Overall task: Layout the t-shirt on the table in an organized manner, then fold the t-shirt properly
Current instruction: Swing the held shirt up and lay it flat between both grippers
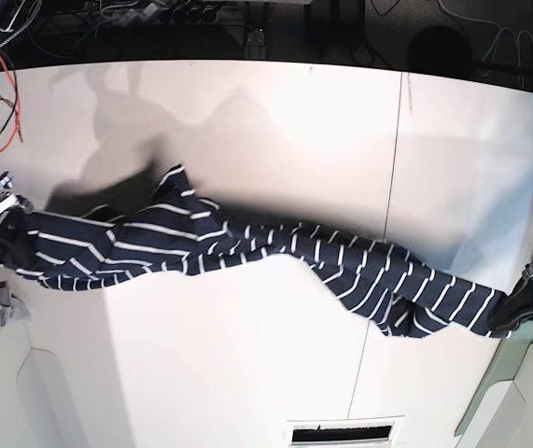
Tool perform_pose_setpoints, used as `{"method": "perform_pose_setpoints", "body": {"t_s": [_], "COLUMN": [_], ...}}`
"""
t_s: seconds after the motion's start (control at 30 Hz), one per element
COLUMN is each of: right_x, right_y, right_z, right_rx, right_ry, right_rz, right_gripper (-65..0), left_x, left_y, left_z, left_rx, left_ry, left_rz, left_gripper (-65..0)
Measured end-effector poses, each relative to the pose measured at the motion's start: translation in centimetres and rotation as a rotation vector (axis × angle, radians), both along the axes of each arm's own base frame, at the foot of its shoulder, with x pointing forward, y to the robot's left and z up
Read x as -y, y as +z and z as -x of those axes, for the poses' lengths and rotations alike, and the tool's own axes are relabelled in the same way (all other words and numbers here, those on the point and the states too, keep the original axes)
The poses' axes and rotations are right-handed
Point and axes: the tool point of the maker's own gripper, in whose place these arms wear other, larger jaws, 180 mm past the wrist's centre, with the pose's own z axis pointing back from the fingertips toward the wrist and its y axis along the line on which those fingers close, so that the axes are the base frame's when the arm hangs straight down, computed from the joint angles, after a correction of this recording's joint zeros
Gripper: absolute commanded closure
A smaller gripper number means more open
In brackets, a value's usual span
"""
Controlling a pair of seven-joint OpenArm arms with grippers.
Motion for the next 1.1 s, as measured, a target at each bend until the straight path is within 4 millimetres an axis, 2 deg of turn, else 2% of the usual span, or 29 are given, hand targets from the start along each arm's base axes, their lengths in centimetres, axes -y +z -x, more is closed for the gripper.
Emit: {"method": "perform_pose_setpoints", "body": {"t_s": [0.07, 0.13, 0.17, 0.2, 0.27, 0.33, 0.4, 0.47, 0.57, 0.63, 0.77, 0.93, 1.1], "right_x": [2.0, 3.6, 4.2, 4.5, 4.5, 4.4, 4.2, 4.0, 3.8, 3.9, 3.4, 3.8, 4.0], "right_y": [2.0, 2.7, 2.5, 1.9, -0.3, -3.0, -4.5, -4.7, -3.8, -4.6, -9.0, -10.2, -13.4], "right_z": [-0.6, -1.2, -1.4, -1.5, -1.5, -1.0, -0.3, -0.1, 0.4, 2.3, 6.8, 9.3, 14.4], "right_rx": [0.053, 0.066, 0.056, 0.040, -0.019, -0.097, -0.139, -0.145, -0.114, -0.148, -0.310, -0.341, -0.485], "right_ry": [-0.045, -0.086, -0.103, -0.111, -0.109, -0.107, -0.108, -0.101, -0.089, -0.087, -0.084, -0.103, -0.115], "right_rz": [0.026, 0.074, 0.081, 0.076, 0.040, 0.003, -0.033, -0.048, -0.082, -0.082, -0.077, -0.067, -0.052], "right_gripper": [0.0, 0.0, 0.0, 0.0, 0.0, 0.0, 0.0, 0.0, 0.0, 0.0, 0.0, 0.0, 0.0], "left_x": [-0.1, -0.9, -1.3, -1.9, -2.9, -2.9, -2.6, -2.5, -2.2, -2.6, -3.0, -2.9, -2.8], "left_y": [1.7, 3.0, 3.1, 2.7, 0.5, -2.3, -4.4, -4.5, -3.2, -4.3, -8.8, -10.6, -16.5], "left_z": [-1.1, -2.3, -2.7, -2.9, -2.9, -2.5, -1.8, -1.6, -1.3, 0.4, 4.6, 6.9, 13.6], "left_rx": [0.052, 0.098, 0.098, 0.087, 0.031, -0.041, -0.099, -0.114, -0.126, -0.202, -0.370, -0.412, -0.622], "left_ry": [-0.008, 0.022, 0.033, 0.049, 0.089, 0.116, 0.120, 0.117, 0.077, 0.050, 0.041, 0.048, 0.041], "left_rz": [-0.052, -0.072, -0.078, -0.071, -0.045, 0.003, 0.025, 0.038, 0.053, 0.035, 0.010, 0.047, -0.011], "left_gripper": [0.0, 0.0, 0.0, 0.0, 0.0, 0.0, 0.0, 0.0, 0.0, 0.0, 0.0, 0.0, 0.0]}}
